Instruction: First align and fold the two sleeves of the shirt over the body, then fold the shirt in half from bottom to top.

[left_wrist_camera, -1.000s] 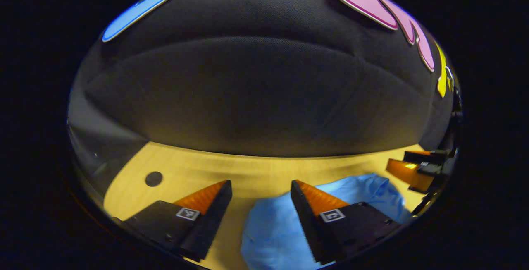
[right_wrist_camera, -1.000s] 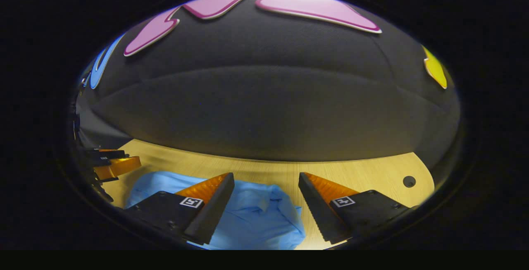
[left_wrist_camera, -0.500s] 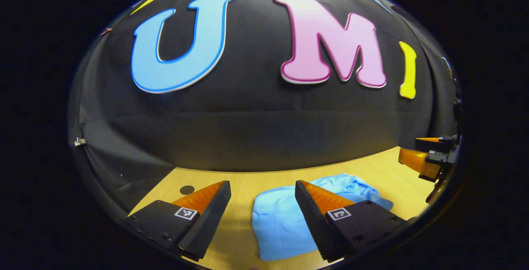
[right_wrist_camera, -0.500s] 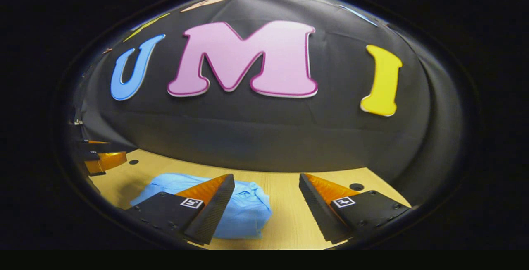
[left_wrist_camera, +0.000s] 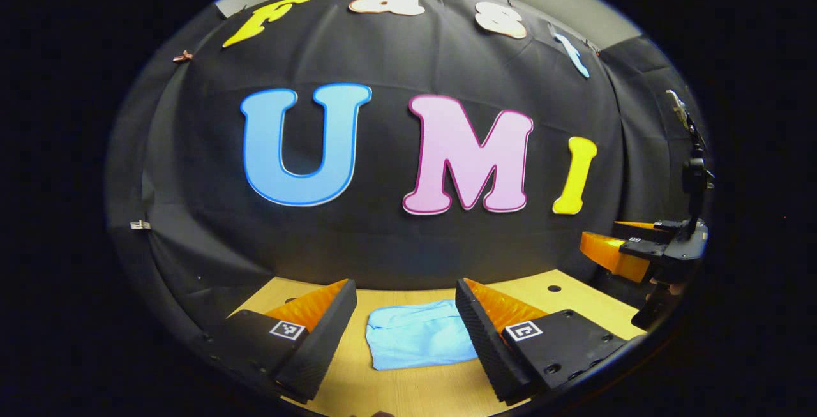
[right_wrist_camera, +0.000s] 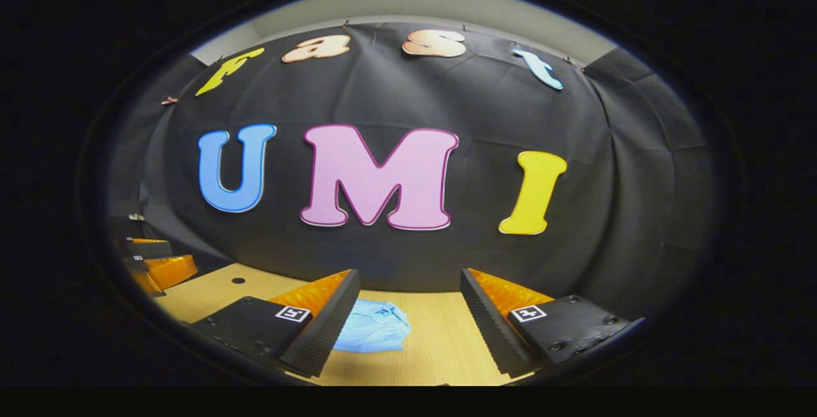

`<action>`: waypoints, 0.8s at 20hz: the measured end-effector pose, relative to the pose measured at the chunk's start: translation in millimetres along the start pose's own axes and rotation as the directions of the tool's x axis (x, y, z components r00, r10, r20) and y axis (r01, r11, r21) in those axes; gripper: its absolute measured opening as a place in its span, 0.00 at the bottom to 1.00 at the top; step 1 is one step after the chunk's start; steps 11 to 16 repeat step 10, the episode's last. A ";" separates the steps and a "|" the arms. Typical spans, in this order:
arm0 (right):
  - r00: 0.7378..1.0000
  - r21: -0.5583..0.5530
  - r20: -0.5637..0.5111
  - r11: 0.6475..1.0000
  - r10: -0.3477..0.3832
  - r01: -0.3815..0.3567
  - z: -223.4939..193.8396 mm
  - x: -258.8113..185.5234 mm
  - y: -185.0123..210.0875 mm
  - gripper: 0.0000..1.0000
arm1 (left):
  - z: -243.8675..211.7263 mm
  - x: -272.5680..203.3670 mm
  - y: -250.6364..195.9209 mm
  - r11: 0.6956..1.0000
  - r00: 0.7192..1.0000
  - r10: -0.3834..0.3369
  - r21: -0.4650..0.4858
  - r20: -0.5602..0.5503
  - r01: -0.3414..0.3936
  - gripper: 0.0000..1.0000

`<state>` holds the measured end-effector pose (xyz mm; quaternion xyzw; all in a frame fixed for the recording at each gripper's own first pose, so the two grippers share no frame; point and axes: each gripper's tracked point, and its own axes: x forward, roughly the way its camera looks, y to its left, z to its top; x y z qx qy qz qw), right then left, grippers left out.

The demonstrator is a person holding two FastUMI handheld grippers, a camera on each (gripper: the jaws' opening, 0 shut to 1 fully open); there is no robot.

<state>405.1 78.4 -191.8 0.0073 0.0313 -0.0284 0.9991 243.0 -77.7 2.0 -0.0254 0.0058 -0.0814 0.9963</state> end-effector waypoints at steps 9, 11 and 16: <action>0.998 -0.084 0.038 0.996 0.039 -0.036 34.9 -81.1 -3.1 0.97 | 36.9 -154.3 -24.6 0.989 0.997 0.007 -0.146 0.075 0.004 0.96; 0.999 -0.080 0.024 0.996 0.046 -0.044 31.9 -91.5 -2.8 0.97 | 35.1 -170.6 -27.5 0.987 0.997 0.006 -0.161 0.071 0.005 0.97; 0.999 -0.080 0.024 0.996 0.046 -0.044 31.9 -91.5 -2.8 0.97 | 35.1 -170.6 -27.5 0.987 0.997 0.006 -0.161 0.071 0.005 0.97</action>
